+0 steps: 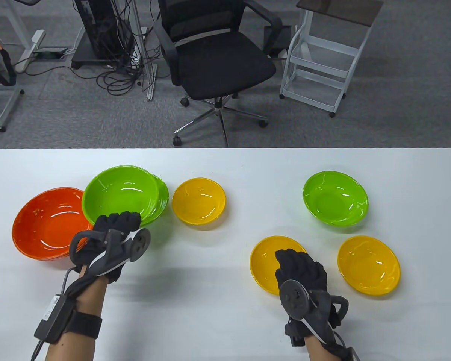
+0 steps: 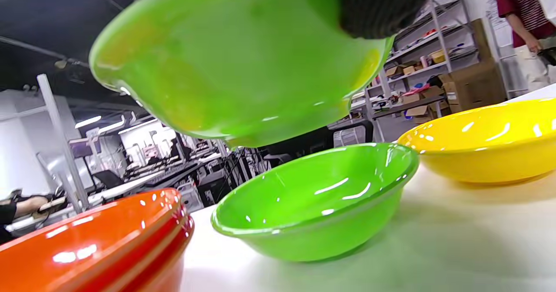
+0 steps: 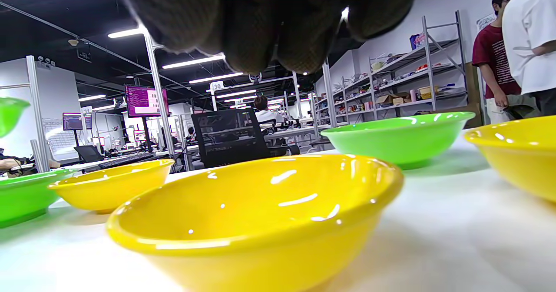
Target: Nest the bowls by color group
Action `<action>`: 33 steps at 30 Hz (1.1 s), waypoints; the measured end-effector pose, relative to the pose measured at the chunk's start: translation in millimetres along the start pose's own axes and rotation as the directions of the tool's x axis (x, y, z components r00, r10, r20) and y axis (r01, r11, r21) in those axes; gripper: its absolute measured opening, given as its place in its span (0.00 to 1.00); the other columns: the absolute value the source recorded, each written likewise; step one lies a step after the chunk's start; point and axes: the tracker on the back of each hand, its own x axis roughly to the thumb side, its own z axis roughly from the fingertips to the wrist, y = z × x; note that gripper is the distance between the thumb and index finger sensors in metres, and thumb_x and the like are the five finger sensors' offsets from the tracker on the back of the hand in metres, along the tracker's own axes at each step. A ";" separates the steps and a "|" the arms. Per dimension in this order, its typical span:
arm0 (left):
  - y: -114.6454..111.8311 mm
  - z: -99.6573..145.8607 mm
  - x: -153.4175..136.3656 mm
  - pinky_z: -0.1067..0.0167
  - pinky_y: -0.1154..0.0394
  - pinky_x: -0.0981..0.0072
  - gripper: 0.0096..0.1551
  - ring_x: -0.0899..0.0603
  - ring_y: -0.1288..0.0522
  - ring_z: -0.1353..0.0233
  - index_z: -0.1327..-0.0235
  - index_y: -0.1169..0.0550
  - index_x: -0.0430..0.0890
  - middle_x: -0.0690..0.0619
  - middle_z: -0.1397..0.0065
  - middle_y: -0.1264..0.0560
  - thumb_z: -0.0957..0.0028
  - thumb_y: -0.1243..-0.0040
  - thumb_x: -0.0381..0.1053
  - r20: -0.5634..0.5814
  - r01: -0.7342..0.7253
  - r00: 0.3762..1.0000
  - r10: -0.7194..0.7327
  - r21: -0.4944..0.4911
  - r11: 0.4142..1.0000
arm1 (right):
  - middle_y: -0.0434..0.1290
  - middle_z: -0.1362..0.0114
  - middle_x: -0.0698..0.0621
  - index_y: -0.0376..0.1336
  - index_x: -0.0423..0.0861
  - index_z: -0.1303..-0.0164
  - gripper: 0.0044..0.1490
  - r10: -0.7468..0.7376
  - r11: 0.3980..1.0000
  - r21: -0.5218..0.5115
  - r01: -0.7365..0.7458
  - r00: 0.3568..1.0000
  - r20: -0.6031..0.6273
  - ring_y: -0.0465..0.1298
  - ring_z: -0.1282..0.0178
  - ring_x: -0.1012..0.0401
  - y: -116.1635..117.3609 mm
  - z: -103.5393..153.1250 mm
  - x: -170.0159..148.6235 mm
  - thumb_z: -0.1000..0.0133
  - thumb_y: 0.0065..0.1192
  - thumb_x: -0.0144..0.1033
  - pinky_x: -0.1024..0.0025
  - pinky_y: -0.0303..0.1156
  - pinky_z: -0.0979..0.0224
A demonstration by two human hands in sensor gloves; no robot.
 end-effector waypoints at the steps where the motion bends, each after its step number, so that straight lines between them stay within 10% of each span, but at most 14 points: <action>1: -4.2 -4.1 1.5 0.30 0.19 0.48 0.23 0.45 0.15 0.32 0.36 0.24 0.55 0.54 0.32 0.17 0.46 0.44 0.53 0.002 0.001 1.000 -0.001 0.004 1.000 | 0.66 0.19 0.56 0.58 0.57 0.26 0.32 -0.001 1.000 0.000 0.001 1.000 0.002 0.69 0.17 0.52 0.2 0.0 0.4 0.42 0.58 0.45 0.45 0.62 0.17; 14: -51.1 -45.3 30.1 0.26 0.22 0.49 0.23 0.47 0.17 0.28 0.35 0.25 0.56 0.55 0.30 0.19 0.44 0.46 0.54 -0.030 0.038 0.999 -0.042 -0.135 0.990 | 0.66 0.19 0.57 0.58 0.57 0.26 0.31 -0.006 1.000 0.020 0.006 1.000 0.006 0.69 0.17 0.52 1.2 -1.3 4.7 0.42 0.58 0.45 0.45 0.62 0.17; 33: -73.8 -42.3 21.4 0.22 0.31 0.39 0.31 0.38 0.27 0.19 0.26 0.32 0.55 0.52 0.21 0.26 0.45 0.55 0.58 -0.036 -0.065 0.998 0.057 -0.267 0.962 | 0.66 0.19 0.57 0.58 0.57 0.26 0.31 -0.025 0.999 0.027 0.026 0.999 -0.027 0.68 0.17 0.52 2.0 -4.1 2.5 0.41 0.57 0.45 0.45 0.62 0.17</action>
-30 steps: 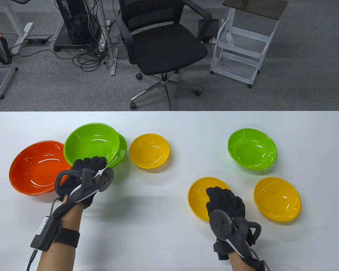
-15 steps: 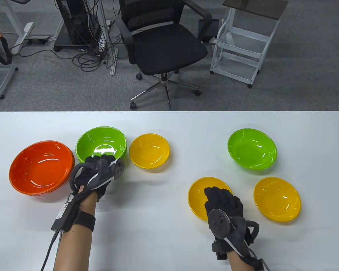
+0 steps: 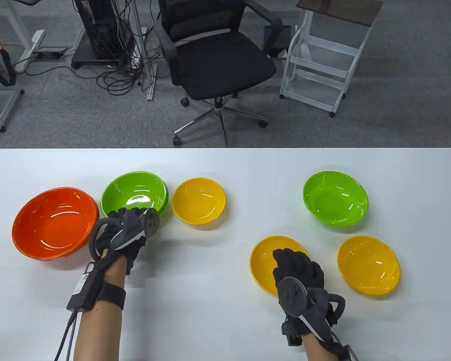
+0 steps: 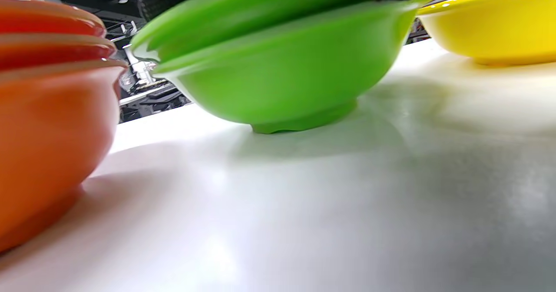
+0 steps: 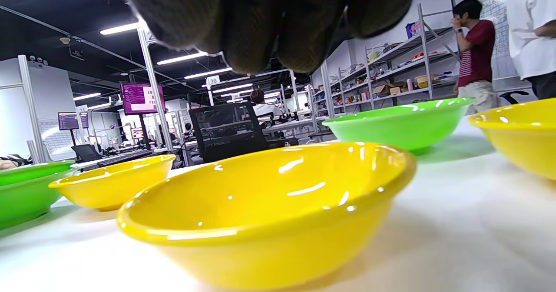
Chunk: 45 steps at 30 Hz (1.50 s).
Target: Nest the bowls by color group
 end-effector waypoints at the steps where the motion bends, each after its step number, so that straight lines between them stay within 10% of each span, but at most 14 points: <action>1: -1.7 0.8 1.8 0.22 0.31 0.39 0.31 0.38 0.27 0.19 0.26 0.32 0.55 0.52 0.21 0.26 0.44 0.55 0.57 0.003 0.014 1.000 -0.014 0.007 1.000 | 0.66 0.19 0.57 0.58 0.58 0.26 0.31 0.001 1.000 0.002 -0.001 1.000 -0.005 0.68 0.17 0.52 0.5 -0.6 -0.6 0.41 0.57 0.45 0.45 0.62 0.17; 11: 16.4 44.4 4.5 0.23 0.32 0.39 0.36 0.36 0.30 0.18 0.23 0.36 0.51 0.48 0.19 0.30 0.45 0.54 0.60 0.057 -0.056 0.997 0.047 0.153 0.987 | 0.65 0.18 0.56 0.57 0.57 0.25 0.32 0.038 0.999 0.025 -0.036 0.997 -0.066 0.68 0.16 0.52 0.2 -10.5 -12.5 0.41 0.58 0.46 0.45 0.61 0.16; 20: 15.6 99.7 4.0 0.24 0.31 0.38 0.38 0.35 0.30 0.18 0.21 0.37 0.50 0.46 0.18 0.31 0.46 0.53 0.62 0.147 -0.180 0.979 0.144 0.274 0.945 | 0.62 0.16 0.59 0.55 0.60 0.23 0.34 0.372 0.928 0.069 -0.366 0.921 -0.112 0.65 0.13 0.54 -22.1 -67.1 -30.0 0.42 0.57 0.49 0.46 0.58 0.13; 33: 12.5 108.2 9.9 0.23 0.33 0.37 0.41 0.32 0.32 0.17 0.20 0.39 0.48 0.44 0.17 0.33 0.46 0.52 0.63 0.176 -0.191 0.973 0.150 0.243 0.951 | 0.57 0.13 0.58 0.50 0.59 0.19 0.45 0.527 0.817 0.383 -0.430 0.828 -0.193 0.59 0.10 0.52 21.1 -145.3 -63.7 0.45 0.65 0.53 0.46 0.55 0.11; 45: 13.7 106.6 14.7 0.23 0.32 0.39 0.39 0.35 0.30 0.18 0.21 0.37 0.50 0.46 0.18 0.31 0.46 0.52 0.62 0.206 -0.216 0.965 0.165 0.258 0.942 | 0.65 0.18 0.61 0.56 0.61 0.24 0.36 0.611 0.758 0.409 -0.508 0.773 -0.172 0.69 0.16 0.58 52.4 -166.0 -63.1 0.43 0.65 0.47 0.50 0.60 0.13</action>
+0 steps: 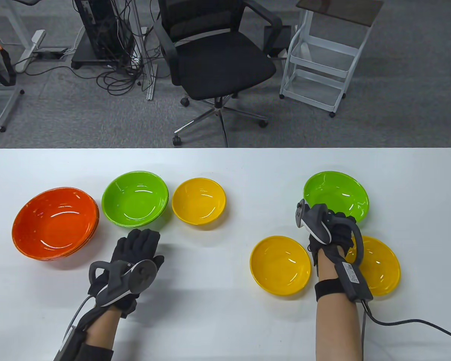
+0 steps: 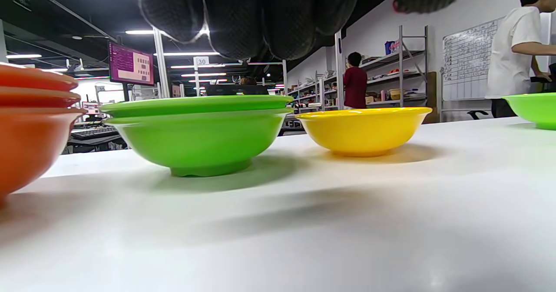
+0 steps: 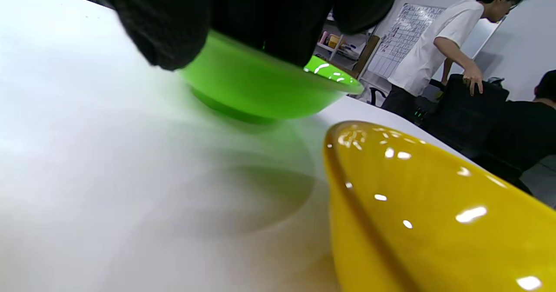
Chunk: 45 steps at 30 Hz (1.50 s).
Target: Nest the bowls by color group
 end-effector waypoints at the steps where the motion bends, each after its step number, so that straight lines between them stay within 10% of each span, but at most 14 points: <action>1: 0.9 -0.5 1.5 0.23 0.32 0.39 0.38 0.35 0.30 0.18 0.21 0.37 0.50 0.47 0.18 0.31 0.46 0.52 0.62 0.007 0.003 1.000 -0.003 0.005 1.000 | 0.67 0.19 0.62 0.57 0.61 0.26 0.34 0.010 1.000 -0.003 -0.010 1.000 -0.006 0.70 0.17 0.59 1.6 -4.1 1.5 0.43 0.63 0.46 0.51 0.62 0.13; 18: 11.3 -0.8 10.2 0.23 0.30 0.42 0.35 0.37 0.28 0.19 0.23 0.35 0.52 0.48 0.20 0.29 0.44 0.53 0.60 0.032 -0.013 0.999 0.011 0.074 0.997 | 0.75 0.31 0.59 0.63 0.54 0.30 0.28 0.085 0.908 -0.403 -0.113 0.993 -0.085 0.79 0.31 0.62 -15.3 -0.8 0.9 0.43 0.60 0.40 0.56 0.72 0.23; 29: 34.6 4.0 21.5 0.23 0.30 0.43 0.34 0.38 0.28 0.19 0.23 0.35 0.52 0.49 0.19 0.29 0.44 0.53 0.59 0.092 -0.174 0.983 0.160 0.169 0.970 | 0.75 0.31 0.60 0.62 0.55 0.31 0.28 0.175 0.719 -0.694 0.051 0.952 0.251 0.79 0.31 0.63 -76.5 123.4 27.0 0.43 0.59 0.40 0.56 0.72 0.23; 45: 43.6 7.7 50.3 0.19 0.34 0.48 0.47 0.38 0.35 0.14 0.20 0.39 0.53 0.49 0.14 0.36 0.52 0.37 0.64 0.250 -0.182 0.957 0.151 0.107 0.977 | 0.75 0.31 0.60 0.63 0.56 0.32 0.27 0.240 0.590 -0.740 0.324 0.805 0.543 0.79 0.31 0.63 -55.6 263.3 111.3 0.44 0.59 0.40 0.56 0.72 0.23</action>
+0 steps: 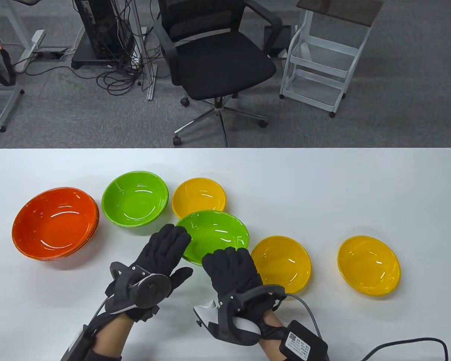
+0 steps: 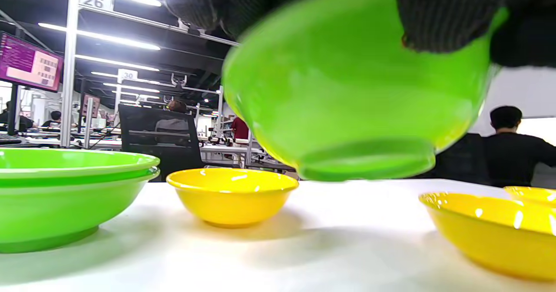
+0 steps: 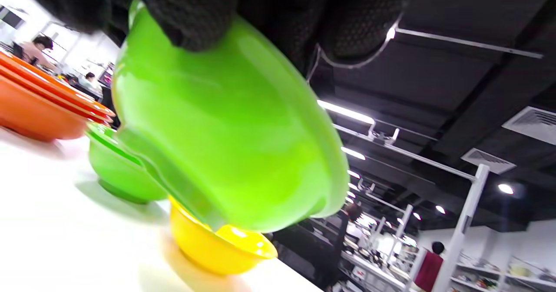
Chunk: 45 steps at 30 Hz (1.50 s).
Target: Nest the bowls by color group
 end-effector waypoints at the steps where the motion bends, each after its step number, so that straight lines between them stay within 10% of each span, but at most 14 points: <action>1: -1.6 -0.4 1.7 0.19 0.35 0.48 0.44 0.39 0.33 0.14 0.22 0.37 0.55 0.51 0.15 0.34 0.53 0.36 0.62 0.010 0.004 1.000 -0.004 -0.008 1.000 | 0.75 0.31 0.61 0.63 0.56 0.32 0.27 0.010 1.000 -0.020 -0.010 1.000 0.010 0.79 0.31 0.63 -2.3 1.6 3.5 0.44 0.59 0.41 0.56 0.72 0.23; 11: -15.5 -1.9 17.8 0.23 0.24 0.54 0.18 0.50 0.16 0.28 0.52 0.18 0.65 0.63 0.36 0.15 0.57 0.35 0.59 0.093 0.150 0.985 -0.143 -0.078 0.986 | 0.75 0.31 0.62 0.63 0.58 0.33 0.27 0.054 0.998 -0.043 -0.052 0.997 0.060 0.79 0.30 0.64 -1.1 15.9 13.0 0.45 0.60 0.41 0.56 0.72 0.23; 20: -8.3 -2.7 18.2 0.24 0.22 0.55 0.18 0.51 0.15 0.30 0.53 0.18 0.66 0.64 0.37 0.15 0.57 0.36 0.58 0.087 0.306 0.949 -0.302 -0.034 0.951 | 0.67 0.22 0.60 0.56 0.58 0.26 0.32 0.010 1.000 0.006 -0.010 1.000 -0.026 0.72 0.20 0.60 3.9 18.9 -2.8 0.42 0.58 0.45 0.52 0.66 0.18; 30: 8.9 -15.7 -60.7 0.24 0.23 0.53 0.19 0.49 0.16 0.29 0.50 0.18 0.64 0.62 0.35 0.16 0.55 0.37 0.57 -0.131 0.363 0.918 -0.375 -0.110 0.925 | 0.63 0.18 0.58 0.54 0.57 0.23 0.35 -0.030 0.993 0.107 0.049 0.984 -0.174 0.68 0.17 0.56 20.3 19.7 -36.8 0.42 0.59 0.47 0.49 0.64 0.17; 45: -30.4 -55.1 -129.8 0.20 0.27 0.52 0.22 0.48 0.20 0.23 0.43 0.21 0.62 0.60 0.29 0.19 0.51 0.44 0.54 -0.356 0.298 0.834 -0.421 -0.350 0.888 | 0.64 0.18 0.57 0.54 0.57 0.24 0.35 -0.079 0.983 0.143 0.118 0.964 -0.255 0.69 0.18 0.56 30.1 21.0 -57.6 0.42 0.59 0.46 0.49 0.65 0.17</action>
